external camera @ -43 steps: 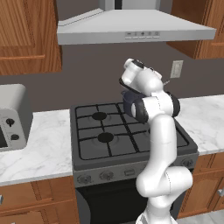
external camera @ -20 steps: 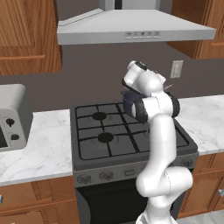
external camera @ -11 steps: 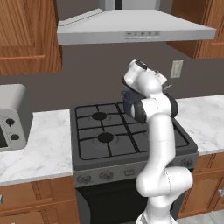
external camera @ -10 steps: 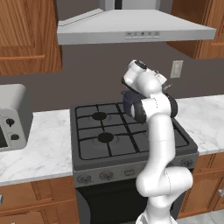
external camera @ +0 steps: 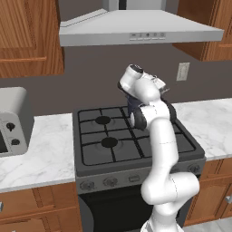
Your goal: Put the garlic and avocado in the pot. Retrieve the spatula and lightly stir the vegetables in the pot.
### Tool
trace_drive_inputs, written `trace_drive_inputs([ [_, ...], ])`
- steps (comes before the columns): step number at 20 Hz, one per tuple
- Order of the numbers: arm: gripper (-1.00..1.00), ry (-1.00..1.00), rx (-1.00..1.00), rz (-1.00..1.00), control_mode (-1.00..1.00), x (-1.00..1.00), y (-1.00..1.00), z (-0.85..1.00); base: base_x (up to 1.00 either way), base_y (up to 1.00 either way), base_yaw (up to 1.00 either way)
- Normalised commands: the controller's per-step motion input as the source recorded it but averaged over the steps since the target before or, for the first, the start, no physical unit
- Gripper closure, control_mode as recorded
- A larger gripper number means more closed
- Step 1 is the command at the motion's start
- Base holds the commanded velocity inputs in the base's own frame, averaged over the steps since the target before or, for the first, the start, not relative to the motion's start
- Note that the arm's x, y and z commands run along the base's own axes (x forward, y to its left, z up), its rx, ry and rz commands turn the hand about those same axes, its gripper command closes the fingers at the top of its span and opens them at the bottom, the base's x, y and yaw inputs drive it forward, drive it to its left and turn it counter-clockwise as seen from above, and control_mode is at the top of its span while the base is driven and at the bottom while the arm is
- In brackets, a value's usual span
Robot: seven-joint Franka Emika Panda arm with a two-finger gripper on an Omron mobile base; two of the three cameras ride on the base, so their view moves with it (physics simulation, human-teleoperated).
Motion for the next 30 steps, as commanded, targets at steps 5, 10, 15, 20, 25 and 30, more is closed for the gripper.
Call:
trace_drive_inputs([
  [5,1.00,0.12,0.00,-0.12,-1.00,0.16,0.05,-0.08,0.00,0.00,0.00],
  [10,1.00,0.07,0.00,-0.09,-1.00,0.00,-0.18,-0.03,0.00,0.00,0.00],
  [15,1.00,0.00,0.00,-0.09,-1.00,0.06,-0.09,-0.01,0.00,0.00,0.00],
  [20,1.00,0.01,0.00,-0.09,-1.00,-0.14,-0.02,0.00,0.00,0.00,0.00],
  [25,1.00,0.04,0.00,-0.13,-1.00,-0.19,-0.03,0.00,0.00,0.00,0.00],
  [30,1.00,0.02,0.00,-0.16,-1.00,-0.15,-0.15,0.00,0.00,0.00,0.00],
])
